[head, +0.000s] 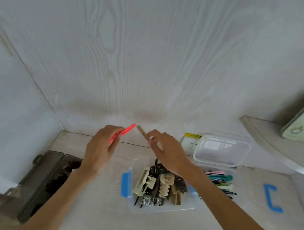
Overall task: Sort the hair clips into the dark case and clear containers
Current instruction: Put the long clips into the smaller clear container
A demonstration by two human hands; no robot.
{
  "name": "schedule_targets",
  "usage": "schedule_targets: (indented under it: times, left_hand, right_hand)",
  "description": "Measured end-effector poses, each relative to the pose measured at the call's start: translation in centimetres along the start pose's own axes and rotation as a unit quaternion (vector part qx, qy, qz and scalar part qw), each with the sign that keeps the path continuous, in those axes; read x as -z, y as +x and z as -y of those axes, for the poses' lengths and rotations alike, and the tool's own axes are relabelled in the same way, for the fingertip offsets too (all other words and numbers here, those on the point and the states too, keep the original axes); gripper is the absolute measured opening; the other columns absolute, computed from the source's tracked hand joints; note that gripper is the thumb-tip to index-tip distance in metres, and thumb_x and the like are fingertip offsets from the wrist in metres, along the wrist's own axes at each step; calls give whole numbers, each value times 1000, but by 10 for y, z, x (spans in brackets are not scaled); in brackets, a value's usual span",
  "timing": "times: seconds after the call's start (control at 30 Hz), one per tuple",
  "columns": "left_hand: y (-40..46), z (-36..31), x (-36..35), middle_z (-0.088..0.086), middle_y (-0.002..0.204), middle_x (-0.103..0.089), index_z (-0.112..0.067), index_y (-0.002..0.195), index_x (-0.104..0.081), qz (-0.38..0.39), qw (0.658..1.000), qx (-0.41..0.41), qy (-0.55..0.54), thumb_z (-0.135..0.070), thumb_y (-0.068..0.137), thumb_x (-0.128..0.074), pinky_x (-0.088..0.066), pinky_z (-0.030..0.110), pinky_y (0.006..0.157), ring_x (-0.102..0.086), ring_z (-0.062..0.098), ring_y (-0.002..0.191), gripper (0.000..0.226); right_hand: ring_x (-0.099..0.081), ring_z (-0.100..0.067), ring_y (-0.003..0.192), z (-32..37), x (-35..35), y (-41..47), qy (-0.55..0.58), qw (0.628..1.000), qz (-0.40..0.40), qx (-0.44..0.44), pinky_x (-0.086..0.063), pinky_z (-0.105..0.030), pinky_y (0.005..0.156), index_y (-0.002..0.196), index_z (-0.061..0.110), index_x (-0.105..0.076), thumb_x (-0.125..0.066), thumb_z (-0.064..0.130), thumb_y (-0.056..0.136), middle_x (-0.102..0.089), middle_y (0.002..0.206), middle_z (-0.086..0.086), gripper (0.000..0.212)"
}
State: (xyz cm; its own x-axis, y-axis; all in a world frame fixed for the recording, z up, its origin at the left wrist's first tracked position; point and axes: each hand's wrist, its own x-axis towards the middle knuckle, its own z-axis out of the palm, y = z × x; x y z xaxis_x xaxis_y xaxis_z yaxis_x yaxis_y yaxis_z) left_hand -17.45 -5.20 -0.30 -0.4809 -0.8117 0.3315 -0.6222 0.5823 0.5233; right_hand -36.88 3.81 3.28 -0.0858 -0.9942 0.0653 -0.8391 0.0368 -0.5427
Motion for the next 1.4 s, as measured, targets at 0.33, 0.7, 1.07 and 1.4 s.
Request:
schedule_targets:
  times: [0.33,0.7,1.07,1.4]
  left_hand:
    - [1,-212,-114,-4,93,-70,-32,119,-60,171,969,-178,23,-32,96,-45,-45,33,80,-60,17,83,27]
    - [-23,-232,-180,3,117,-65,-26,129,-52,329,905,-221,153,-32,94,-48,-35,34,100,-57,24,109,36]
    - [-19,-78,-27,-8,113,-66,-27,115,-62,80,993,9,88,-19,93,-48,-42,29,93,-61,13,103,27]
    - [-15,99,49,1,127,-60,-23,130,-52,100,958,238,122,-18,95,-46,-43,38,100,-62,20,106,36]
  right_hand:
    - [-62,-11,78,-172,34,-184,-121,978,-120,-122,-44,-14,62,87,33,-72,-29,54,94,-68,87,4,48]
    - [-59,-4,84,-188,62,-206,-28,963,-137,-230,-50,-17,71,99,31,-66,-60,21,89,-59,94,16,16]
    - [-52,7,78,-41,10,-46,61,995,-73,-12,-43,-14,75,99,27,-69,-53,11,91,-61,90,15,24]
    - [-25,-26,139,64,-145,93,-189,939,273,86,-33,-40,108,149,27,-11,-49,3,88,-10,158,-1,76]
